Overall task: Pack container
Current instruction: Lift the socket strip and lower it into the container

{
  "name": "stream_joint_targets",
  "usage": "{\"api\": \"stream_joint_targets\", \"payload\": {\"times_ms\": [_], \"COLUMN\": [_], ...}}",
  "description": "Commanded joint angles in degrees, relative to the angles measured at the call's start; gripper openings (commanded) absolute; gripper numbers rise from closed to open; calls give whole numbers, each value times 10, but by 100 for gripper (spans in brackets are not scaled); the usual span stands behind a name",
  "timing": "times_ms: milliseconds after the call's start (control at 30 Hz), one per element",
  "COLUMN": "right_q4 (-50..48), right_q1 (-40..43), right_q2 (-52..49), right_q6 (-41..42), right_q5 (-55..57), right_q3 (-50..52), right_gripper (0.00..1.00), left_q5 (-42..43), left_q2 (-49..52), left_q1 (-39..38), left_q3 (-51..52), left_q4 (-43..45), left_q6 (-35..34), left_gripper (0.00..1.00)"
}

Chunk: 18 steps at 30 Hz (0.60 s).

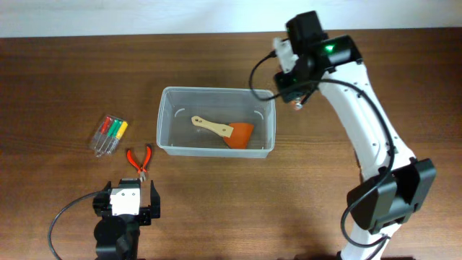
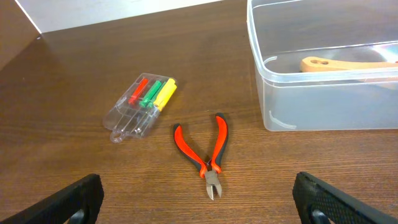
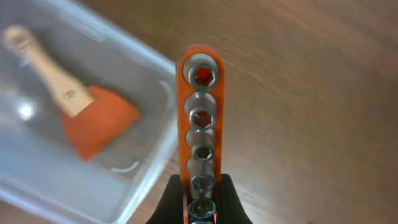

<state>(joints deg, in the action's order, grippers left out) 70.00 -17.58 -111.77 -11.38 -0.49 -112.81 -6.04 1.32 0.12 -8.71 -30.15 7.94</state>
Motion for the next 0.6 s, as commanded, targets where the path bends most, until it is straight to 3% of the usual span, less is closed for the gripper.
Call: {"api": "stream_joint_targets", "payload": {"times_ms": [0, 133, 300, 567], "right_q4": [-8, -8, -8, -37], "right_q1": [-36, -74, -120, -152], "right_q2": [19, 19, 17, -29], "right_q6": [-138, -263, -355, -370], "right_q5": [-66, -84, -84, -84], "right_q3": [-14, -14, -14, -14], "right_gripper": [4, 4, 4, 4], "left_q5": [-2, -2, -2, -2], "left_q2": [-3, -3, -3, -3], "left_q1": [-2, -2, -2, -2], "left_q3": [4, 4, 4, 4], "left_q4": [2, 2, 2, 2], "left_q6": [9, 9, 9, 9], "left_gripper": [99, 99, 99, 99]}}
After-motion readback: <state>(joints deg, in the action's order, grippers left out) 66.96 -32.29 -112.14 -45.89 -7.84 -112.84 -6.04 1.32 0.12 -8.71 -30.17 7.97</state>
